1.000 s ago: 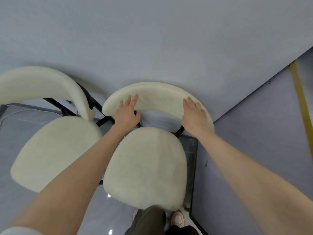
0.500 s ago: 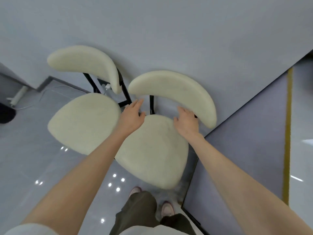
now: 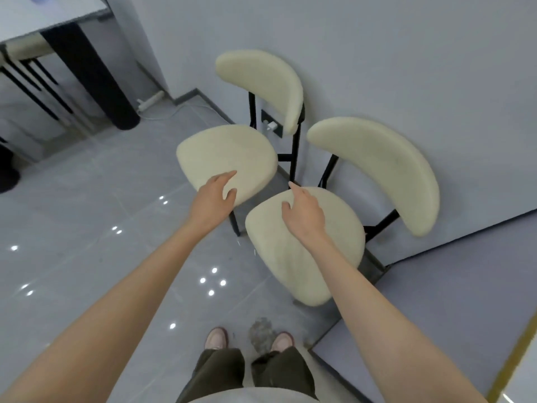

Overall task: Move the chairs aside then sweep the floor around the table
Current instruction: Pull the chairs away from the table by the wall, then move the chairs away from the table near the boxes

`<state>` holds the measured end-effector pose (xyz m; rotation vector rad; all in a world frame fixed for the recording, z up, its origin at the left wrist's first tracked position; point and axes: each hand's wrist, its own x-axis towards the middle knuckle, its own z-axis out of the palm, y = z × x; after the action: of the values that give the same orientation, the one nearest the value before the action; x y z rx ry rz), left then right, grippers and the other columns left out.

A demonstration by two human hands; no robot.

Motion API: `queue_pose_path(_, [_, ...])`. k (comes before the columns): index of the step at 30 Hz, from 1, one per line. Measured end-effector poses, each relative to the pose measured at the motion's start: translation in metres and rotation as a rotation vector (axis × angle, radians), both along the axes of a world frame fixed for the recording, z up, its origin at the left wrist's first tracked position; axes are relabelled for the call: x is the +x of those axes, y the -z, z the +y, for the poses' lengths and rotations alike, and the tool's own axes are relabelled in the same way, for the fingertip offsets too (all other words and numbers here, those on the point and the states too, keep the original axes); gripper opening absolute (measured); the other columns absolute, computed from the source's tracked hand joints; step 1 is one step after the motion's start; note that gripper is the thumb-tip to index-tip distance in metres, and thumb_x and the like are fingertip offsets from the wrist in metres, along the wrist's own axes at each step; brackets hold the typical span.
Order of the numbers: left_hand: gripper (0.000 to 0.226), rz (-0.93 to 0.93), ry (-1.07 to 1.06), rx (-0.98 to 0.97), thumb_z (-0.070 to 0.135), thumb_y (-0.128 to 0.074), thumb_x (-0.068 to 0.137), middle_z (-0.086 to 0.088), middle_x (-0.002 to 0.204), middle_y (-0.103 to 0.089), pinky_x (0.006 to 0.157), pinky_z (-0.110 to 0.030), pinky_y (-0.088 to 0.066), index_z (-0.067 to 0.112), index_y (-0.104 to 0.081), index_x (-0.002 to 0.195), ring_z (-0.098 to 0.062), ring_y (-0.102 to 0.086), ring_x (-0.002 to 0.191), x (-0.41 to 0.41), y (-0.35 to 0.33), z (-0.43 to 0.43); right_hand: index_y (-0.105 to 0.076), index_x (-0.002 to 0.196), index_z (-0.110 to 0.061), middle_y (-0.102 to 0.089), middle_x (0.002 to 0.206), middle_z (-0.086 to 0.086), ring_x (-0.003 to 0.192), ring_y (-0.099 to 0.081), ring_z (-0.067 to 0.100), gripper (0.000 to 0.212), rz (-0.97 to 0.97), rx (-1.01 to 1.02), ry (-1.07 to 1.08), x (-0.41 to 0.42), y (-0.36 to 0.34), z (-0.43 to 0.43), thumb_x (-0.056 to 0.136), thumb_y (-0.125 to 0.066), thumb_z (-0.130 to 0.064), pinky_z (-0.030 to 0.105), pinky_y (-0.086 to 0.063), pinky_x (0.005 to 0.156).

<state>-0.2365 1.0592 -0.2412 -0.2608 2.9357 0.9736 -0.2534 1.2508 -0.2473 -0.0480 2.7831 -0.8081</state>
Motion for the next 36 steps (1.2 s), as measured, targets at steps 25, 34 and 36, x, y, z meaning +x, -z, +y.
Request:
queue_pose_path(25, [0.044, 0.073, -0.494, -0.019, 0.019, -0.052, 0.096, -0.004, 0.143, -0.049, 0.108, -0.025, -0.030, 0.015, -0.047, 0.139, -0.020, -0.044, 0.134, 0.221, -0.009, -0.442, -0.035, 0.147, -0.015, -0.046, 0.145, 0.009, 0.132, -0.044, 0.026, 0.053, 0.024, -0.061, -0.581, 0.120, -0.022, -0.460, 0.096, -0.048, -0.019, 0.035, -0.036, 0.108])
queue_pose_path(34, [0.045, 0.063, -0.727, 0.004, 0.021, -0.050, 0.096, -0.002, 0.144, -0.048, 0.108, -0.026, -0.031, 0.019, -0.046, 0.141, -0.018, -0.043, 0.134, 0.268, -0.009, -0.591, -0.039, 0.145, -0.014, -0.048, 0.143, 0.010, 0.131, -0.046, 0.027, 0.054, 0.045, -0.044, -0.848, 0.123, -0.022, -0.653, 0.093, -0.051, -0.017, 0.035, -0.037, 0.108])
queue_pose_path(36, [0.045, 0.063, -0.802, 0.020, 0.021, -0.050, 0.096, -0.003, 0.143, -0.048, 0.108, -0.026, -0.031, 0.020, -0.046, 0.141, -0.018, -0.043, 0.134, 0.276, -0.004, -0.629, -0.038, 0.146, -0.014, -0.048, 0.143, 0.009, 0.130, -0.046, 0.026, 0.053, 0.047, -0.034, -0.926, 0.120, -0.020, -0.702, 0.094, -0.050, -0.018, 0.034, -0.037, 0.108])
